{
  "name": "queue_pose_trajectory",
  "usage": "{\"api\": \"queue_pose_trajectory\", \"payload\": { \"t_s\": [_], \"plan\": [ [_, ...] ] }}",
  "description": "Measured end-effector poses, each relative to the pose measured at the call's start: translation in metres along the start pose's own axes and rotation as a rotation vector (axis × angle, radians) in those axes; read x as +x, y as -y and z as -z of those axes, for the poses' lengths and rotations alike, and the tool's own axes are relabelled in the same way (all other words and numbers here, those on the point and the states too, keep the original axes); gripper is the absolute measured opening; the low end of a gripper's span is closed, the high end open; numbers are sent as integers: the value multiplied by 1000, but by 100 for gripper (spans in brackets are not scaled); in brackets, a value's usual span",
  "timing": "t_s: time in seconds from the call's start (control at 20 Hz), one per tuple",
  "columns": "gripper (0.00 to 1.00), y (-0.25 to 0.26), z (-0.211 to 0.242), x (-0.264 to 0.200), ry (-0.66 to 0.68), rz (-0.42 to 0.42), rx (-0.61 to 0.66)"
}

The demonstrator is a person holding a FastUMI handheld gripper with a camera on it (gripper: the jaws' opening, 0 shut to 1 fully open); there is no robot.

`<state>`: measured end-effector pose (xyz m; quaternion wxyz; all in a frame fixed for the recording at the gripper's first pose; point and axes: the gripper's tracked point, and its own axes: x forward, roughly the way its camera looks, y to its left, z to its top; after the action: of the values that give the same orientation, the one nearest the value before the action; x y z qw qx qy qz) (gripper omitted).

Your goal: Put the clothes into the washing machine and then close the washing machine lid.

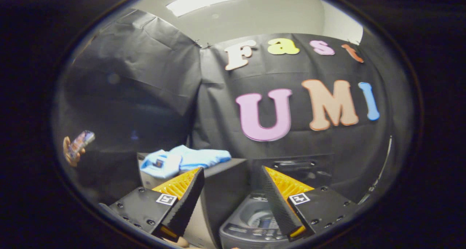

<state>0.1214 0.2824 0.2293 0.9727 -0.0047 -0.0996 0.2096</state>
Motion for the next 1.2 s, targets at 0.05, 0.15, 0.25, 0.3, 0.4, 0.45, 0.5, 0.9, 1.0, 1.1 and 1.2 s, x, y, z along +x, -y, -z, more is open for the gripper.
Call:
{"api": "queue_pose_trajectory", "payload": {
  "t_s": [0.05, 0.15, 0.25, 0.3, 0.4, 0.45, 0.5, 0.9, 1.0, 1.1, 1.2],
  "plan": [
    [96, -16, -6, 19, -14, -24, 25],
    [96, -49, -17, 59, -43, -65, 72],
    [96, -73, -20, 94, -91, -70, 88],
    [96, -84, -16, 107, -122, -75, 88],
    [96, -106, -5, 137, -176, -94, 85],
    [96, -113, 2, 151, -204, -99, 80],
    [96, -122, 11, 165, -234, -107, 66],
    [98, -136, 75, 213, -404, -46, -32],
    [98, -138, 94, 211, -467, -51, -24],
    [97, -139, 99, 210, -497, -62, 2],
    [97, -140, 100, 210, -504, -76, -6]
  ]
}}
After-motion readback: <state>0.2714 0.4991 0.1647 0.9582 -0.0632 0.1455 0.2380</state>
